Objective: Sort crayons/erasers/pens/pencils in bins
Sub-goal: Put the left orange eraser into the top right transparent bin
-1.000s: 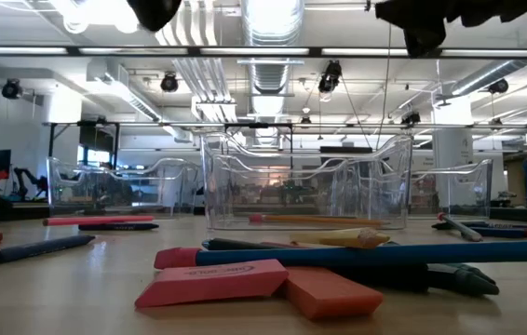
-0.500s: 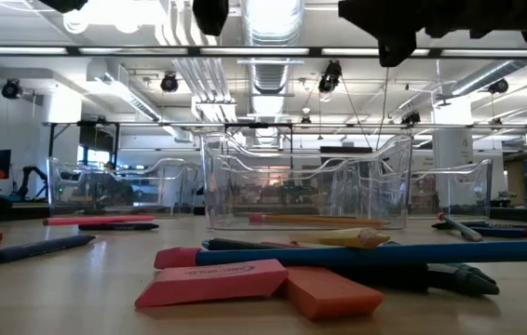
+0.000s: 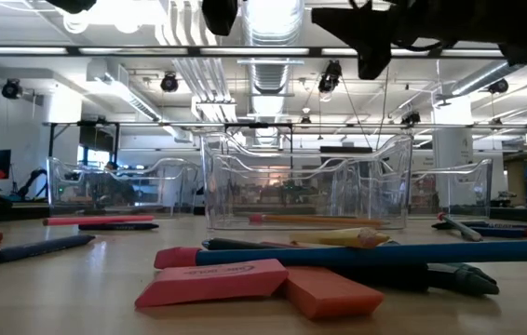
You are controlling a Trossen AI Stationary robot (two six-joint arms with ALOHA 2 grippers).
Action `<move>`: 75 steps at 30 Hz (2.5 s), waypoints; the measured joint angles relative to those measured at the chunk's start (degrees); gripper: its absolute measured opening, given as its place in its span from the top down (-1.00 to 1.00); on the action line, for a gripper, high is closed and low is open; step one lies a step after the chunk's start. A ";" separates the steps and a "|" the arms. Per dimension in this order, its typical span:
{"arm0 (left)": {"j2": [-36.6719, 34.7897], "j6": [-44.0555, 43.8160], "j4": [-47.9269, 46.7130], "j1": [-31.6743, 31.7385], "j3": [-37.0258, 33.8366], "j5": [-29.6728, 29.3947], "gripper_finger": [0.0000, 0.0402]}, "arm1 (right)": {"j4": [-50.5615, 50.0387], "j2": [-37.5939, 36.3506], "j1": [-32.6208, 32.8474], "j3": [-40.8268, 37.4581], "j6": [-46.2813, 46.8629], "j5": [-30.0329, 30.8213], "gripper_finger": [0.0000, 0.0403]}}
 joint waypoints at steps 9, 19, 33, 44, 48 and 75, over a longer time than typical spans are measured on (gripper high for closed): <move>0.00 0.22 -0.60 0.13 0.09 -0.72 0.99 | -0.31 4.19 -0.15 4.19 -0.18 -3.39 -0.04; 0.00 1.51 -0.93 -0.06 -0.02 -0.42 0.99 | -1.70 3.63 -0.14 4.08 1.53 -3.88 -0.03; 0.00 1.19 -1.76 -0.11 -0.17 -0.36 0.96 | -0.72 3.56 -0.11 4.08 1.18 -3.73 0.68; -4.02 2.80 -1.97 -0.12 -0.22 -1.59 0.40 | -5.17 1.32 -1.43 4.05 -0.37 -1.39 0.92; -7.37 4.29 -4.72 -0.21 -0.45 -5.58 0.06 | -15.77 -3.95 -2.61 3.99 -1.63 4.76 0.92; -9.79 1.09 -12.07 -0.04 -2.00 -8.16 -0.25 | -76.59 -36.18 -41.93 -3.09 5.02 14.17 0.46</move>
